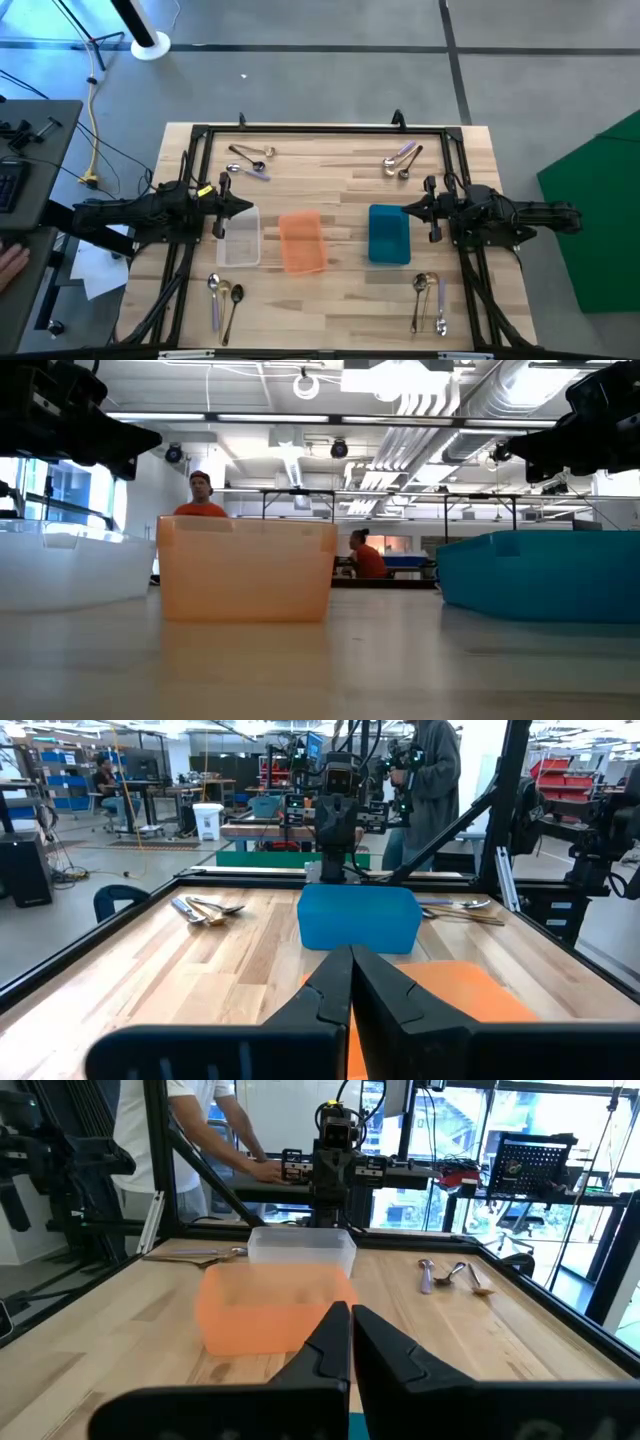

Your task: Sort silverware by color (type)

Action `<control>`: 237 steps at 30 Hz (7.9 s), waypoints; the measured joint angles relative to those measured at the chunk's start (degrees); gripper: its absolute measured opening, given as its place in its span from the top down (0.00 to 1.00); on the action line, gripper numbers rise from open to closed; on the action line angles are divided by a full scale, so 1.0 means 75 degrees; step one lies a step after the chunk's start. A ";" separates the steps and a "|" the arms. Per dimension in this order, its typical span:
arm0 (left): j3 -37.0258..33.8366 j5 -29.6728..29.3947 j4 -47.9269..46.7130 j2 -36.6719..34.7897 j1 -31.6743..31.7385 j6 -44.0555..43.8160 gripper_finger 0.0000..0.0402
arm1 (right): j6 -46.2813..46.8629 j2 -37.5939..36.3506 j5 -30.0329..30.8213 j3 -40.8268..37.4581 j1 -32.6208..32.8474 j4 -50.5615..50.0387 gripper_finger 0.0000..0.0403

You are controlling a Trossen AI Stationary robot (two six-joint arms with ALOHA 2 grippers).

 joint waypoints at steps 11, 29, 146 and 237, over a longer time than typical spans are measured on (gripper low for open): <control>0.0000 0.0000 0.0000 0.0003 -0.0002 0.0000 1.00 | 0.0000 -0.0002 -0.0001 0.0002 0.0002 0.0001 1.00; 0.0000 -0.0003 0.0000 0.0000 -0.0002 0.0000 1.00 | 0.0000 -0.0002 0.0001 0.0001 -0.0001 0.0001 1.00; 0.0000 -0.0003 0.0000 0.0000 0.0001 -0.0003 1.00 | 0.3793 0.0076 0.1733 0.0215 0.0002 0.6020 1.00; 0.3765 -0.1026 0.1822 0.4376 0.0015 -0.1924 1.00 | 0.1920 0.5296 0.1123 0.4912 0.0002 0.1261 1.00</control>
